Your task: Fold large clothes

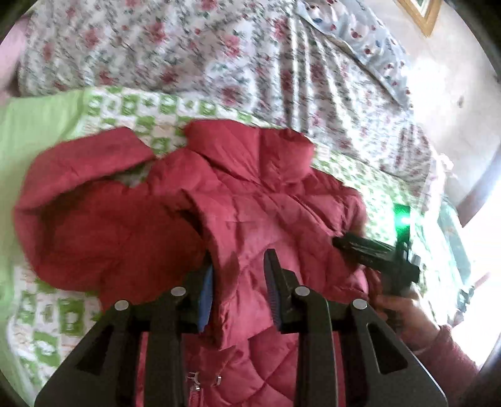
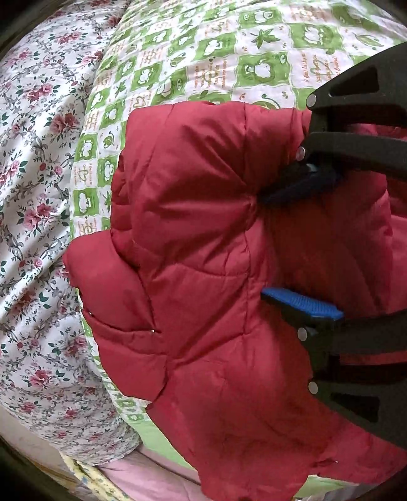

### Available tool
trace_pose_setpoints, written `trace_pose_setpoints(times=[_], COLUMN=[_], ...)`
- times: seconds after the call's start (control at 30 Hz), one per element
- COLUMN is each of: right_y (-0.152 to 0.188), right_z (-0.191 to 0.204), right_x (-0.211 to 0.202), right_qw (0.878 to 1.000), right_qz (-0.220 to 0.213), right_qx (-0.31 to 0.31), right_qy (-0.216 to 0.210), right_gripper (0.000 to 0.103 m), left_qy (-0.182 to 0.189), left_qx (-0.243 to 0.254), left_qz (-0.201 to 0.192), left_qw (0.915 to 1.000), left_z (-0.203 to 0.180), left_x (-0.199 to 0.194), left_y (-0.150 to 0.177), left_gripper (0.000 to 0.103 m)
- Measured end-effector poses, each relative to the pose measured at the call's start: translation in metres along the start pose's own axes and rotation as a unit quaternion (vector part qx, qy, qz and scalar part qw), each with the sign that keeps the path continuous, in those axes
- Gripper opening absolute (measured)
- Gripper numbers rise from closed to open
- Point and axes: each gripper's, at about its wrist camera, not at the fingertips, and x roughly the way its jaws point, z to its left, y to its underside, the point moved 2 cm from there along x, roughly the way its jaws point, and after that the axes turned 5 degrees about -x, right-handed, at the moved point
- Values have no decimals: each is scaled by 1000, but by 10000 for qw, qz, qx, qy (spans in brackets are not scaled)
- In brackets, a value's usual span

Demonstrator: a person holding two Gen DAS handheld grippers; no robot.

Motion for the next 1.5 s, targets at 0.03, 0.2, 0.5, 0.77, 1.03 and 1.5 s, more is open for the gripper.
trace_pose_setpoints(times=[0.03, 0.2, 0.5, 0.77, 1.03, 1.5], right_y=[1, 1, -1, -2, 12, 15], right_z=[-1, 1, 10, 85, 77, 76], right_x=[-1, 0, -22, -31, 18, -2], right_qw=[10000, 10000, 9999, 9958, 9963, 9976], right_qz=[-10, -28, -129, -89, 365, 251], right_qx=[-3, -43, -47, -775, -640, -437], right_qy=[-2, 24, 93, -487, -440, -478], right_gripper=[59, 62, 66, 64, 69, 71], left_qy=[25, 306, -133, -111, 325, 34], left_qx=[-94, -313, 16, -52, -319, -310], left_qz=[-122, -304, 996, 961, 936, 554], left_qw=[9999, 9986, 9949, 9953, 9946, 9980], left_z=[3, 15, 12, 19, 43, 53], left_x=[-8, -29, 91, 111, 107, 47], left_y=[-3, -5, 25, 31, 37, 23], left_gripper=[26, 26, 27, 27, 19, 23])
